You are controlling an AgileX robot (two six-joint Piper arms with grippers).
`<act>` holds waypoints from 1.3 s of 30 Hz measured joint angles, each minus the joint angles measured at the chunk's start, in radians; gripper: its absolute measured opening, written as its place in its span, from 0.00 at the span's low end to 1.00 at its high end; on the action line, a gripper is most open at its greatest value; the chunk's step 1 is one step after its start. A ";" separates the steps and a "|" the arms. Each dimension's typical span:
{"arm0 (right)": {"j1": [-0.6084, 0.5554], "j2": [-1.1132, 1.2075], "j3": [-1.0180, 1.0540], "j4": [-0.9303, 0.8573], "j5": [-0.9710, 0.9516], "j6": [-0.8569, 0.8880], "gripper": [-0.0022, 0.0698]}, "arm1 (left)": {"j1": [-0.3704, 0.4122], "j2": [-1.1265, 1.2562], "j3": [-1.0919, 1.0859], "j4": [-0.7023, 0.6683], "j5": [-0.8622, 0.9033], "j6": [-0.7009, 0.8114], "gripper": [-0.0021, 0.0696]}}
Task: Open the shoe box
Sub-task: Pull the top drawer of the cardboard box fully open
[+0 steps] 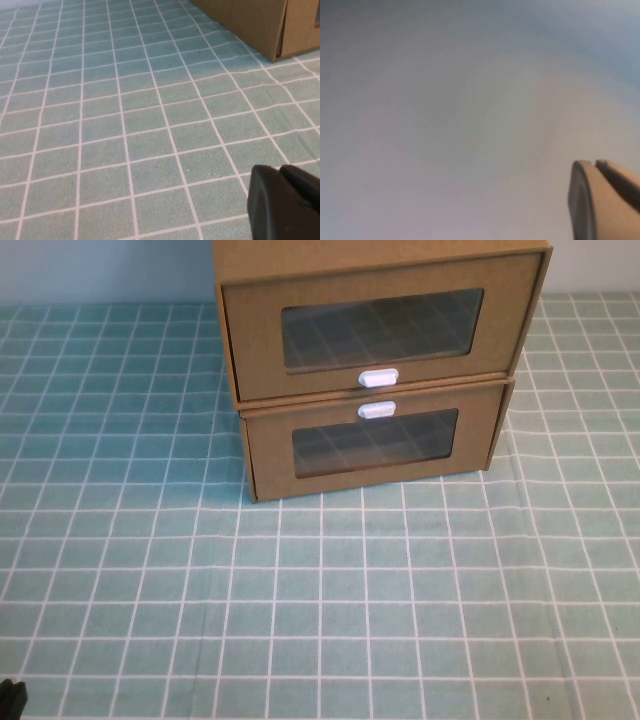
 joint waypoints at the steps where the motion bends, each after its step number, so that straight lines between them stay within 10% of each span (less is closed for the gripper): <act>1: 0.000 0.000 -0.003 -0.028 0.000 0.025 0.01 | 0.000 0.000 0.000 0.004 0.000 0.000 0.02; 20: 0.000 0.130 -0.489 -0.094 0.273 0.064 0.01 | 0.000 0.000 0.001 0.454 -0.598 0.180 0.02; 30: 0.000 0.343 -0.718 -0.117 0.416 0.064 0.01 | 0.000 0.000 -0.009 0.382 -1.111 -0.389 0.02; 39: 0.000 0.493 -0.768 -0.179 0.726 -0.026 0.01 | 0.000 0.000 -0.380 0.113 -0.597 -0.606 0.02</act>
